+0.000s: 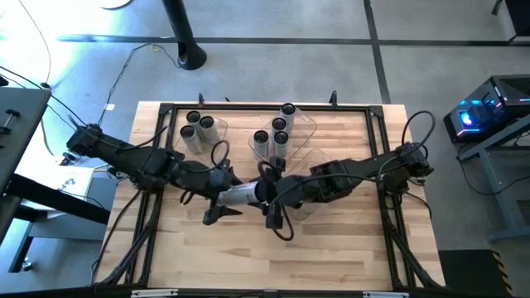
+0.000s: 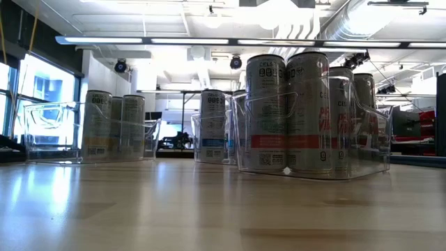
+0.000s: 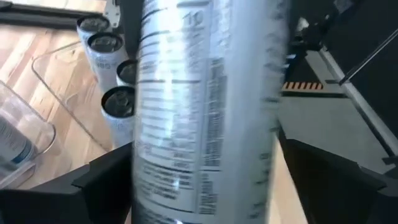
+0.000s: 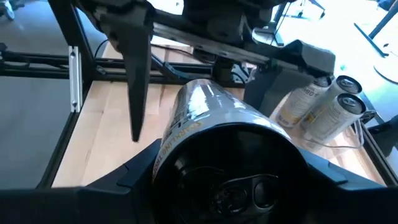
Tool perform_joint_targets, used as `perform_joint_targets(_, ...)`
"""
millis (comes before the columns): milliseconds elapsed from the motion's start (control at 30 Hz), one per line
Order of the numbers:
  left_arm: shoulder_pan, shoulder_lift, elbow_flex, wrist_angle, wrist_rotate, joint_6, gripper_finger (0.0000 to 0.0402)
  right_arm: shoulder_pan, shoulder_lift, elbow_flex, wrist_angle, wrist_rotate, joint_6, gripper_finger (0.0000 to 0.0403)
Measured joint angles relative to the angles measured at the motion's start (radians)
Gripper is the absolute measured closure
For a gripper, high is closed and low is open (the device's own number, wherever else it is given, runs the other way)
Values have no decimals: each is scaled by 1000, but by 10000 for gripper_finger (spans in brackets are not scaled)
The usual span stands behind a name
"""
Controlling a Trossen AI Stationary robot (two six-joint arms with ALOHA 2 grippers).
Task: Sort soda cans
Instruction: Put the white-yellow soda can into the top left transparent bin
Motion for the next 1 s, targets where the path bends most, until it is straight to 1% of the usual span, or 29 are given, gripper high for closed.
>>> perform_joint_targets(133,14,-9,2,7,2,-1,33,-8,0,0,-7,-18,-7,163)
perform_joint_targets(233,25,-9,2,-11,20,-1,54,-12,0,0,-9,-19,-16,163)
perform_joint_targets(333,38,-6,2,-25,35,-18,101,-19,0,0,-9,-26,7,163)
perform_joint_targets(433,49,-4,2,-27,39,-19,165,-21,0,0,-9,-59,-1,163)
perform_joint_targets(533,62,-5,2,-30,45,-1,169,-21,0,0,-7,-50,-7,163)
perform_joint_targets(567,65,-5,2,-35,45,0,169,-21,0,0,-9,-48,-8,157)
perform_joint_targets(667,79,-20,4,-90,45,3,169,-21,0,2,-6,-14,-15,112)
perform_joint_targets(767,91,-60,-4,-232,29,-16,169,-20,-5,59,-45,52,-17,74)
perform_joint_targets(833,96,-101,-4,-253,-8,-45,169,-20,-10,111,-86,114,-16,65)
perform_joint_targets(933,94,-202,-17,-292,-103,-86,169,-20,-8,175,-116,178,-19,61)
perform_joint_targets(1000,86,-277,-54,-247,-173,-114,169,-25,-6,216,-135,204,-28,60)
